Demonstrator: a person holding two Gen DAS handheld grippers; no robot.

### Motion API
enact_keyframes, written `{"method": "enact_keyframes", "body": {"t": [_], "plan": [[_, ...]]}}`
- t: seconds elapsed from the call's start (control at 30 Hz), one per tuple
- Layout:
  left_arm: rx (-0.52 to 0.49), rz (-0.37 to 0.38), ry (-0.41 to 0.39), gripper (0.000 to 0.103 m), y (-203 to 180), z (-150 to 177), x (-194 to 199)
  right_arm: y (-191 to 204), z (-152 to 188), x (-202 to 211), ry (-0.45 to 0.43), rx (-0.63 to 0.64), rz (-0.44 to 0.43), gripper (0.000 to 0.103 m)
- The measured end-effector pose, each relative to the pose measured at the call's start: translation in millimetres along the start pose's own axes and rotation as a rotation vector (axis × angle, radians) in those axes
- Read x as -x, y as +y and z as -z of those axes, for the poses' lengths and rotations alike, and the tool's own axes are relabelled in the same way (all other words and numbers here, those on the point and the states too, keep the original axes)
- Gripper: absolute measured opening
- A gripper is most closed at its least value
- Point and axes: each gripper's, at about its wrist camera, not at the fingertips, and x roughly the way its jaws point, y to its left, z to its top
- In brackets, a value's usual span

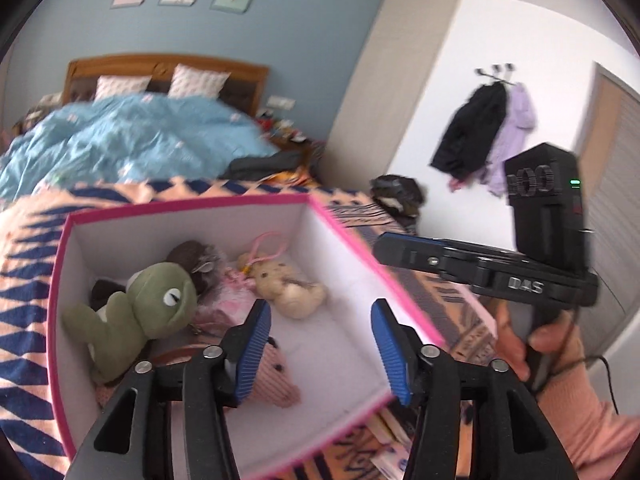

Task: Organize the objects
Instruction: 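Move the left gripper beside the box to the pink floral tissue pack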

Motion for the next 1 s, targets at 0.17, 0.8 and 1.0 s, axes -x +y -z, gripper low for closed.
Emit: {"method": "enact_keyframes", "body": {"t": [0.17, 0.8, 1.0], "plan": [[-0.106, 0.057, -0.004, 0.057, -35.1, 25.6, 20.7, 3.0, 26.2, 35.2, -0.031, 0.003, -0.004, 0.036], [-0.071, 0.126, 0.271, 0.055, -66.6, 114.6, -38.7, -39.4, 156.1, 47.9, 0.125, -0.211, 0.04, 0.037], [-0.06, 0.133, 0.283, 0.055, -69.6, 116.3, -44.1, -41.9, 163.9, 47.9, 0.121, -0.242, 0.03, 0.037]]}}
